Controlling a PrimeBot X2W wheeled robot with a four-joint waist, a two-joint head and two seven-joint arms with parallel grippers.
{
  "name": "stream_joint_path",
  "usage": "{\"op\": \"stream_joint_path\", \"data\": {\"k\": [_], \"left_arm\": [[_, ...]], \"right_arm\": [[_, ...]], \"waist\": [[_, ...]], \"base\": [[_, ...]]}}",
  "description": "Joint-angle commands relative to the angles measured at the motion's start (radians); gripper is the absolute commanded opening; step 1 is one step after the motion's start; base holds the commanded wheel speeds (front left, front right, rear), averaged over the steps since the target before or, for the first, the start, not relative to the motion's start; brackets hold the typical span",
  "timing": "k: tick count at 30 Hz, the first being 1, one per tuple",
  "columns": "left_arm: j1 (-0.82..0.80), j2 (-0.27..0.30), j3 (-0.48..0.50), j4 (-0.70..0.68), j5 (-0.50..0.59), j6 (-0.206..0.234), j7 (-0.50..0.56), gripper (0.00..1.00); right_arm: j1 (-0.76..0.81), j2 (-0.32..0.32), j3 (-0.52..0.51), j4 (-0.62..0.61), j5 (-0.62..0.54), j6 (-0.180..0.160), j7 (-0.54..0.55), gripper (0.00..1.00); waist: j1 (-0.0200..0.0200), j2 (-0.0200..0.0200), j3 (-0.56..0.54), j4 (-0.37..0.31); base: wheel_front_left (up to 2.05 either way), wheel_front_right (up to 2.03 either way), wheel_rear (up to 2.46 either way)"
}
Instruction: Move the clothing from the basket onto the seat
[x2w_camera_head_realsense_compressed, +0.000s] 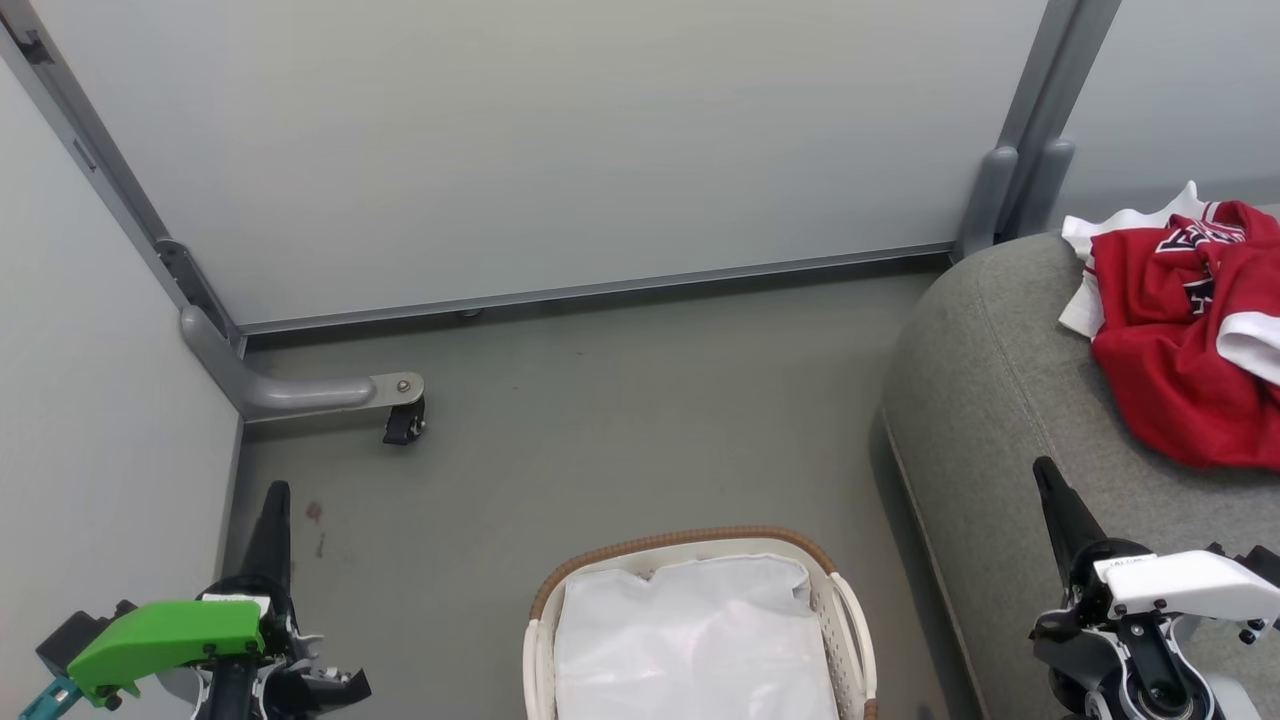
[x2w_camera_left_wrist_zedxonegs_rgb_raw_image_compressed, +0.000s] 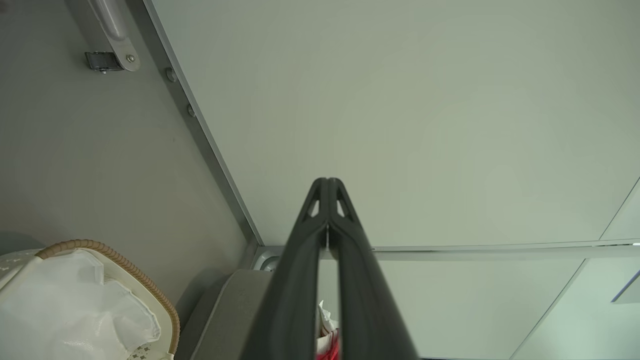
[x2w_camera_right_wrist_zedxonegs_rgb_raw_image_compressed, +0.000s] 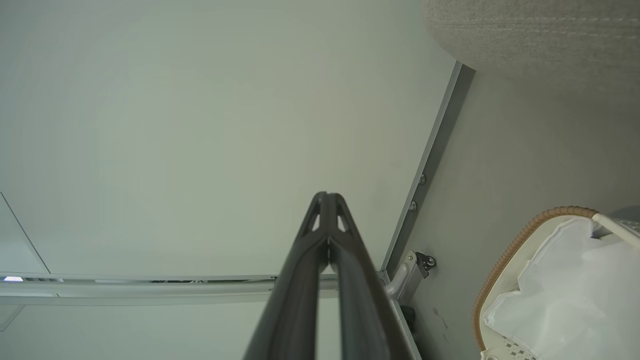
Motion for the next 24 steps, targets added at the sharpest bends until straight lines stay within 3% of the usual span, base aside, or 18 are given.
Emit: {"op": "stream_joint_path", "data": {"k": [1, 15, 24], "left_arm": [[-0.019, 0.005, 0.007, -0.009, -0.021, -0.007, 0.006, 0.0], [-0.027, 0.005, 0.02, -0.016, -0.103, -0.01, 0.03, 0.0], [-0.026, 0.005, 0.019, -0.015, -0.102, -0.01, 0.031, 0.0]], "right_arm": [[-0.01, -0.006, -0.005, -0.008, 0.022, -0.001, 0.006, 0.0], [-0.01, -0.007, -0.017, -0.016, 0.116, -0.001, 0.03, 0.0], [-0.01, -0.007, -0.017, -0.016, 0.114, -0.001, 0.03, 0.0]], "waist": [[0.0, 0.0, 0.0, 0.0], [0.0, 0.0, 0.001, -0.004], [0.0, 0.0, 0.001, -0.004]], "base": [[0.0, 0.0, 0.0], [0.0, 0.0, 0.0], [0.0, 0.0, 0.0]]}}
